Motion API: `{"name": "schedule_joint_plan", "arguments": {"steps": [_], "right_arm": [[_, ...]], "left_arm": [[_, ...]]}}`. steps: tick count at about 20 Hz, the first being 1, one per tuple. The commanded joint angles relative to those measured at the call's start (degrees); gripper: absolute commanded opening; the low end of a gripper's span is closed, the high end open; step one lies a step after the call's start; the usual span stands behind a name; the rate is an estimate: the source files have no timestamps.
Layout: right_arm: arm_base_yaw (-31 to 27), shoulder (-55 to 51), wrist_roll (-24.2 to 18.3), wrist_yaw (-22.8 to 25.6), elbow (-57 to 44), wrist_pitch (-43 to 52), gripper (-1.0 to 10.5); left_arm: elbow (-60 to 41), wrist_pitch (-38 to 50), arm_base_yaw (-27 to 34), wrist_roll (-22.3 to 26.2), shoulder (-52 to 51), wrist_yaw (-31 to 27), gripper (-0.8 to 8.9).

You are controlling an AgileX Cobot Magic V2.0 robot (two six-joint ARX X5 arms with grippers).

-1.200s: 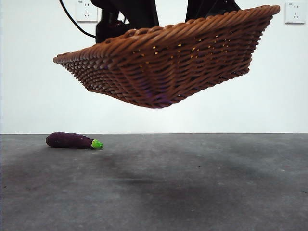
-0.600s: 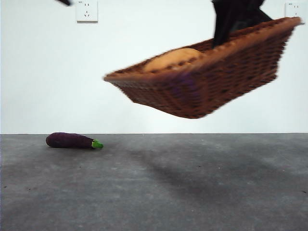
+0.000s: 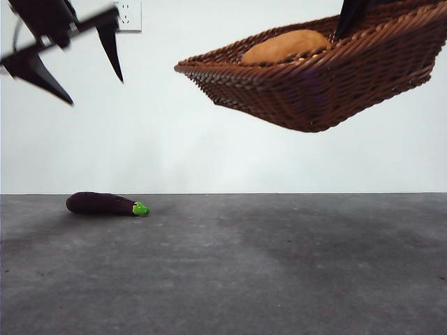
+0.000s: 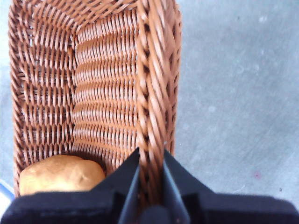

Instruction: Help me put the vegetables on the table into the basket

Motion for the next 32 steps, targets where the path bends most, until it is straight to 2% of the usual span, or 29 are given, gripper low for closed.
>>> {"name": "schedule_joint_plan", "arguments": {"steps": [1,2,4,7,8,9,11,13,16,18,19,20,22,23,25,26,28,32], "right_arm": [[0.2,-1.1,-0.8,-0.9,-0.2,0.5,-0.1],[0.1,-1.4,-1.1,-0.9,-0.2,0.5,-0.1],[-0.2,-1.8,-1.7,-0.9,-0.2,0.3,-0.1],[-0.3,-1.8,-3.3,-0.9,-0.2,-1.0,-0.1],[-0.7,-1.8,-3.7,-0.8,-0.2,-1.0,-0.1],[-0.9,-1.8,-4.2,-1.0,-0.2,-1.0,-0.1],[-1.0,-1.8,-4.7,-1.0,-0.2,-1.4,-0.1],[-1.7,-1.8,-4.9,-1.1,-0.2,-1.4,-0.1],[-1.7,-1.8,-5.0,-1.6,-0.2,-0.9,-0.1],[-1.7,-1.8,-5.2,-1.6,-0.2,-1.0,-0.1],[-1.7,-1.8,-5.6,-1.6,-0.2,-1.0,-0.1],[-1.6,-1.8,-5.7,-1.6,-0.2,-1.0,-0.1],[-1.6,-1.8,-5.8,-1.6,-0.2,-1.1,-0.1],[-1.6,-1.8,-6.1,-1.6,-0.2,-1.5,-0.1],[-1.6,-1.8,-6.7,-1.6,-0.2,-2.6,-0.1],[-1.6,-1.8,-7.1,-1.6,-0.2,-2.8,-0.1],[-1.6,-1.8,-7.3,-2.6,-0.2,-2.6,-0.1],[-1.6,-1.8,-7.3,-4.1,-0.2,-2.0,-0.1]], "left_arm": [[4.9,-0.8,0.2,-3.1,6.6,0.0,4.62],[7.6,-1.6,0.2,-3.3,9.4,0.0,4.60],[13.5,-3.5,0.2,-3.7,14.7,-0.6,3.71],[18.6,-6.8,0.2,-2.6,20.0,-1.1,3.77],[18.7,-6.2,0.3,-1.7,20.7,-1.2,3.78],[18.7,-5.3,0.7,1.6,21.3,-1.1,3.79],[18.7,-5.5,1.3,14.4,22.3,-1.9,3.91],[18.7,-6.6,2.1,28.4,22.8,-3.0,5.07],[18.7,-8.0,3.0,48.7,22.8,-3.0,5.07],[18.7,-10.4,3.0,67.1,22.8,-3.0,5.16],[18.7,-12.0,2.9,77.8,22.8,-3.0,5.41],[18.7,-12.4,2.7,84.4,22.8,-2.6,5.41],[18.7,-10.5,3.3,92.4,22.9,0.8,5.77],[18.7,-8.7,3.3,95.3,22.9,1.3,5.77],[18.7,-4.5,3.3,97.1,22.9,1.3,5.76],[18.7,-3.0,3.4,96.8,22.9,0.8,5.75],[18.7,-1.9,3.5,92.8,23.6,-0.2,5.74],[18.7,-4.4,4.9,92.2,27.7,0.0,5.74]]}}
